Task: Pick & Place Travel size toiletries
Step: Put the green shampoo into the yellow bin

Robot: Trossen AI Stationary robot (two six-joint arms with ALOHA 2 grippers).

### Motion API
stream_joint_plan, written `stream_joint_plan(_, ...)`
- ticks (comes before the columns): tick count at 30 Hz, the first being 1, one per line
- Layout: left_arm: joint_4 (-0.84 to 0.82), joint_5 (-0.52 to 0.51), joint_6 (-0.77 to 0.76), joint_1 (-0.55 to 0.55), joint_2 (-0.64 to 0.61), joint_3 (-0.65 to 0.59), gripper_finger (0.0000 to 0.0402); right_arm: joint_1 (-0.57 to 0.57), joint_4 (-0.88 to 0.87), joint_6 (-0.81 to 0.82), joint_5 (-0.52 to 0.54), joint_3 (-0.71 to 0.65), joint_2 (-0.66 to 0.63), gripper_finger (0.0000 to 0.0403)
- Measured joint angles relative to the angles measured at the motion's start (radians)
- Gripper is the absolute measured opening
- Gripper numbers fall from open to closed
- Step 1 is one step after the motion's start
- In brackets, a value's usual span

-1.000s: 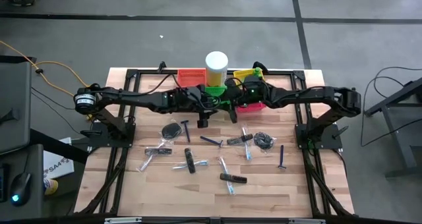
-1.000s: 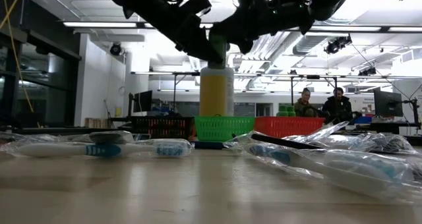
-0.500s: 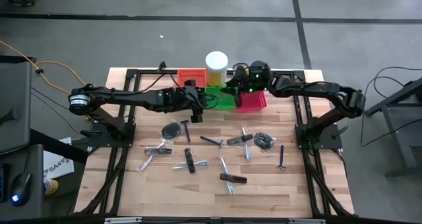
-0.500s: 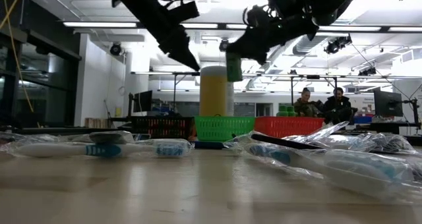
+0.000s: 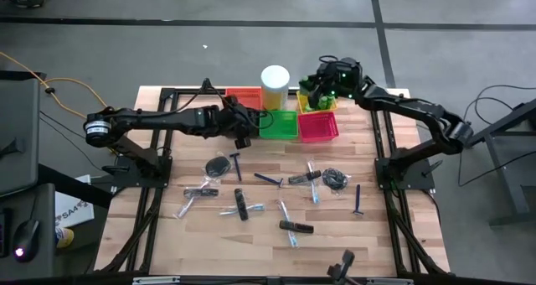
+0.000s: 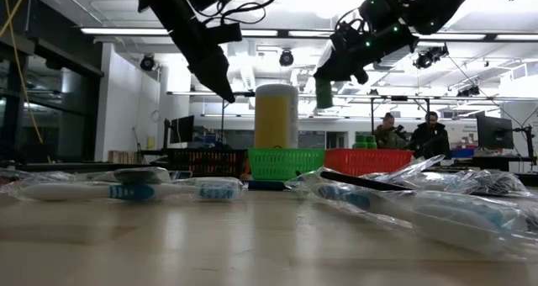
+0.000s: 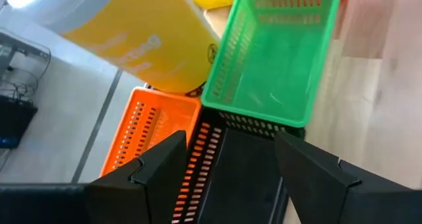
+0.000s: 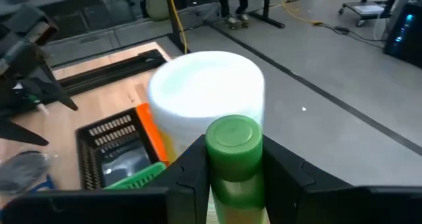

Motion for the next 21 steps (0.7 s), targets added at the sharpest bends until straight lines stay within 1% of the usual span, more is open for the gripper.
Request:
stream_joint_plan(3,0.063,0.016,-0.018,0.016,0.0,-0.042,0.0229,-0.02,0.004,0.0,-0.001,0.0,0.0,0.0092)
stream_joint_plan(11,0.33,0.022,-0.153,0.022,-0.022,-0.243,0.0229,-0.057,-0.001,0.03,0.008,0.0,0.001,0.0091)
stream_joint_plan(13,0.397,0.023,-0.173,0.022,-0.036,-0.278,0.0229,-0.058,0.001,0.066,0.055,0.0,0.004,0.0091)
stream_joint_plan(16,0.436,0.021,-0.181,0.022,-0.071,-0.328,0.0229,-0.056,0.001,0.112,0.135,0.0,0.015,0.0091)
stream_joint_plan(21,0.512,0.014,-0.179,0.023,-0.128,-0.404,0.0229,-0.036,0.001,0.164,0.221,0.0,0.062,0.0091)
